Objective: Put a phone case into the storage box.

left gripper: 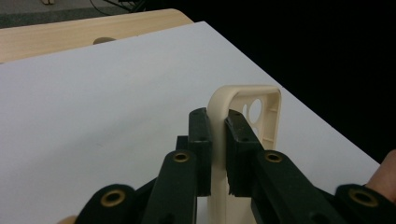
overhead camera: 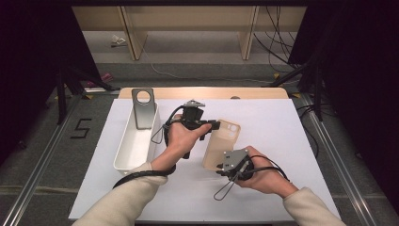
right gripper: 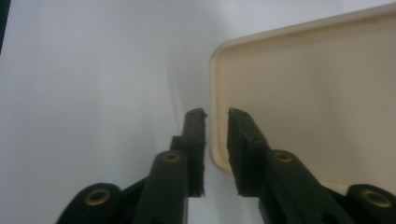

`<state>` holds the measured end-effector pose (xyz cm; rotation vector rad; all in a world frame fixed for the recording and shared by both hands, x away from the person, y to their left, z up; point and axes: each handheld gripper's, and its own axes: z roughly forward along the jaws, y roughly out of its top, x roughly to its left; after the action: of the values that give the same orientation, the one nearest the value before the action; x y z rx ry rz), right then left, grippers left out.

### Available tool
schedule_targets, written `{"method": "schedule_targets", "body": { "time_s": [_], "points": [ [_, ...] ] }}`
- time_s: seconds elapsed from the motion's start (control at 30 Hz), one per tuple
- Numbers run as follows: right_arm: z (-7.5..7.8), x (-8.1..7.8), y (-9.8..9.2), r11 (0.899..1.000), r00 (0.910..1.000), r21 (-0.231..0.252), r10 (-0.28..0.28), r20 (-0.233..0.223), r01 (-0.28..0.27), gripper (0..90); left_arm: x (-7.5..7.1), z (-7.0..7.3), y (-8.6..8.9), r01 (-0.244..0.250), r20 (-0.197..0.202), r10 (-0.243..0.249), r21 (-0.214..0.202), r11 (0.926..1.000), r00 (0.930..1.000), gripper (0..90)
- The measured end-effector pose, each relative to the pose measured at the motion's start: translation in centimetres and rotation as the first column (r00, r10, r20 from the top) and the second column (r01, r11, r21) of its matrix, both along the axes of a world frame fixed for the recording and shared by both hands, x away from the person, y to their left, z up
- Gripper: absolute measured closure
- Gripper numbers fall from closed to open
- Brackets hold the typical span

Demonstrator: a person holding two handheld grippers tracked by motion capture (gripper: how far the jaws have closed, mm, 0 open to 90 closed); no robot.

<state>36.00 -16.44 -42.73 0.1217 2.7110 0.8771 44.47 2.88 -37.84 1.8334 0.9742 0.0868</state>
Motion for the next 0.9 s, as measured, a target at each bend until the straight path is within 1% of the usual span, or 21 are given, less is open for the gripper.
{"method": "schedule_targets", "body": {
  "time_s": [0.07, 0.1, 0.17, 0.3, 0.37, 0.43, 0.5, 0.53, 0.57, 0.63, 0.77, 0.9],
  "points": [
    [0.2, 0.2, -0.3, 0.999, 0.9997, 0.030, -0.025, 0.006, 0.025, 70.8, 0.0, 0.0, 0.3, -0.002, 0.039, 0.001, 0.012, 0.9999, 0.9992, 82.1],
    [0.3, 0.2, -0.4, 0.998, 0.9993, 0.041, -0.036, -0.006, 0.036, 68.4, 0.0, 0.0, 0.5, -0.003, 0.052, 0.002, 0.015, 0.9999, 0.9987, 82.2],
    [0.3, 0.2, -0.7, 0.996, 0.9981, 0.072, -0.061, -0.006, 0.061, 63.8, 0.0, 0.0, 0.9, -0.002, 0.067, 0.001, 0.012, 0.9999, 0.9978, 82.1],
    [0.4, 0.3, -1.3, 0.984, 0.9923, 0.126, -0.122, -0.025, 0.124, 55.3, -0.1, 0.1, 1.8, -0.012, 0.109, 0.010, 0.012, 0.9999, 0.9940, 82.1],
    [0.5, 0.5, -1.7, 0.975, 0.9885, 0.163, -0.148, -0.029, 0.151, 50.8, -0.1, 0.3, 2.3, -0.020, 0.124, 0.018, 0.011, 0.9997, 0.9921, 82.1],
    [0.6, 0.6, -2.0, 0.964, 0.9836, 0.197, -0.177, -0.036, 0.180, 45.5, -0.2, 0.4, 2.8, -0.027, 0.136, 0.026, 0.002, 0.9996, 0.9904, 82.1],
    [0.6, 0.7, -2.2, 0.953, 0.9789, 0.224, -0.199, -0.048, 0.205, 41.5, -0.2, 0.6, 3.3, -0.033, 0.143, 0.033, 0.003, 0.9994, 0.9892, 82.1],
    [0.6, 0.7, -2.3, 0.945, 0.9736, 0.233, -0.219, -0.064, 0.228, 39.6, -0.2, 0.6, 3.5, -0.039, 0.149, 0.038, 0.000, 0.9992, 0.9881, 82.1],
    [0.6, 0.8, -2.4, 0.940, 0.9703, 0.241, -0.231, -0.070, 0.242, 38.6, -0.3, 0.7, 3.8, -0.041, 0.152, 0.041, -0.002, 0.9992, 0.9876, 82.1],
    [0.5, 0.9, -2.6, 0.931, 0.9670, 0.260, -0.243, -0.075, 0.255, 37.5, -0.3, 0.9, 4.2, -0.043, 0.161, 0.044, -0.010, 0.9990, 0.9859, 82.1],
    [0.6, 1.0, -3.0, 0.910, 0.9584, 0.300, -0.270, -0.093, 0.285, 33.6, -0.5, 1.3, 5.1, -0.053, 0.175, 0.057, -0.024, 0.9983, 0.9829, 82.0],
    [0.8, 1.2, -3.7, 0.881, 0.9482, 0.350, -0.300, -0.105, 0.317, 30.9, -0.6, 1.8, 6.0, -0.058, 0.188, 0.064, -0.035, 0.9977, 0.9801, 82.1]
  ]
}}
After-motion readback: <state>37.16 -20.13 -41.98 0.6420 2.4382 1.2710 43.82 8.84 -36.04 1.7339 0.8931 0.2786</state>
